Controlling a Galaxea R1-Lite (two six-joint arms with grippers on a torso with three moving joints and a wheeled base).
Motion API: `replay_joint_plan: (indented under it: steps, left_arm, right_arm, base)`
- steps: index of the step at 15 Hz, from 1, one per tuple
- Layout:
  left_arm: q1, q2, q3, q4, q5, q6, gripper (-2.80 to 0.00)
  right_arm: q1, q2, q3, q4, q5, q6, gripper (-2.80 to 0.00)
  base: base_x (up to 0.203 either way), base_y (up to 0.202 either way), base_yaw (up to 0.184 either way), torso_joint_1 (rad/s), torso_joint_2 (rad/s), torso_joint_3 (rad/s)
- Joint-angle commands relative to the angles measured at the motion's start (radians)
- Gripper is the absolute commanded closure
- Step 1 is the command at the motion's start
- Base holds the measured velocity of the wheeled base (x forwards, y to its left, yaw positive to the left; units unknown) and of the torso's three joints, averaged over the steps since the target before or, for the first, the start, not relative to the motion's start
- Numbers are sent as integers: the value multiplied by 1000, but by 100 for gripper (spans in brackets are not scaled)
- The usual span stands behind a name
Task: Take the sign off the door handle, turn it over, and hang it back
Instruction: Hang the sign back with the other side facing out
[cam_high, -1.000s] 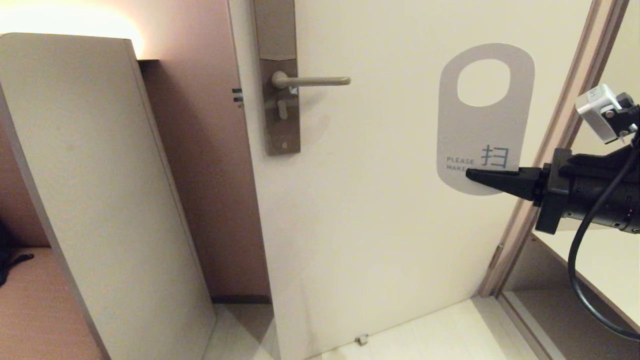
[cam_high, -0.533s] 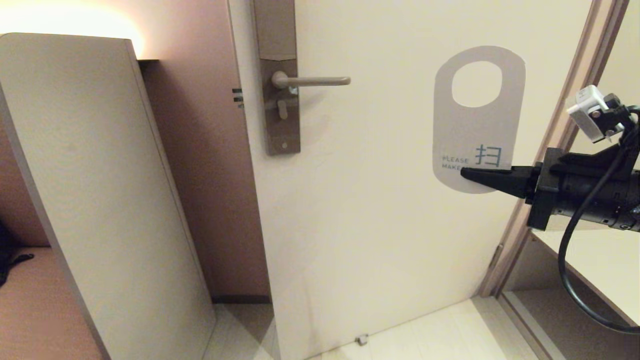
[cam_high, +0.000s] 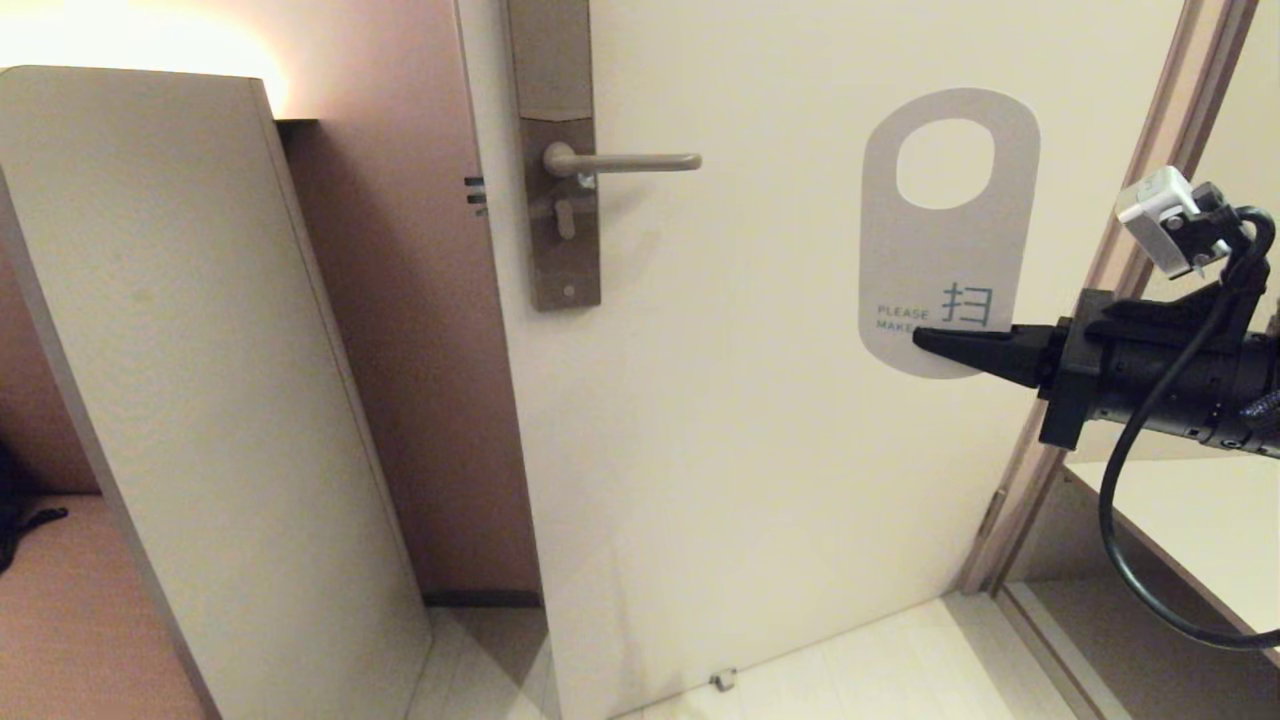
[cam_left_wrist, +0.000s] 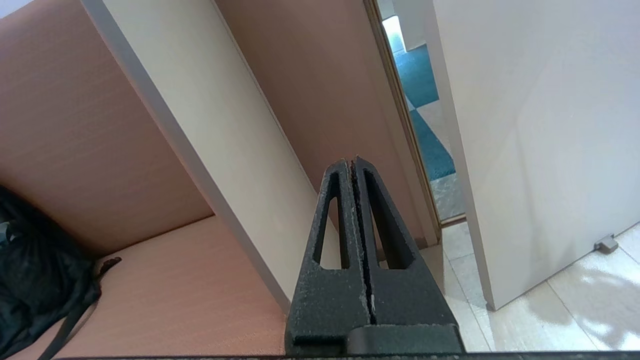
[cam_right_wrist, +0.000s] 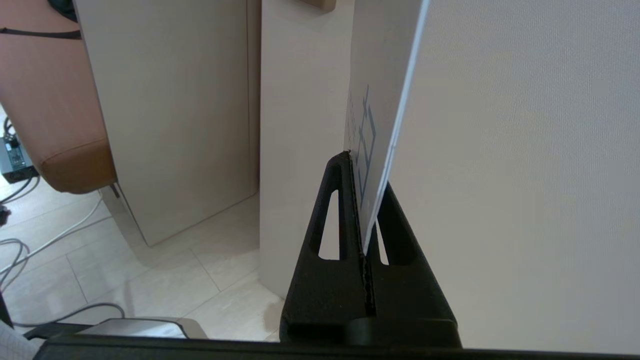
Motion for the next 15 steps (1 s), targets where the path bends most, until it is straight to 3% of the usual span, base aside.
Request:
replay_joint_plan:
  steps: [1,9,13,15]
  left_arm:
    - [0,0,0,-1,0,-2,0]
    - [-1,0,0,-4,12,9,0]
    - [-1,0,0,-9,63,-27,0]
    - [0,0,0,-13,61,-88,0]
  right_arm:
    - [-1,12,-11,-3,4,-2,0]
    - [1,57,-61,-4,4,-3,0]
    - [-1,57,-63,-4,3,-3,0]
    - [-1,57,-68,-4,3,-6,0]
  base:
    - [0,0,0,0,0,0]
    - [0,0,0,0,0,0]
    - [0,0,0,0,0,0]
    - [0,0,0,0,0,0]
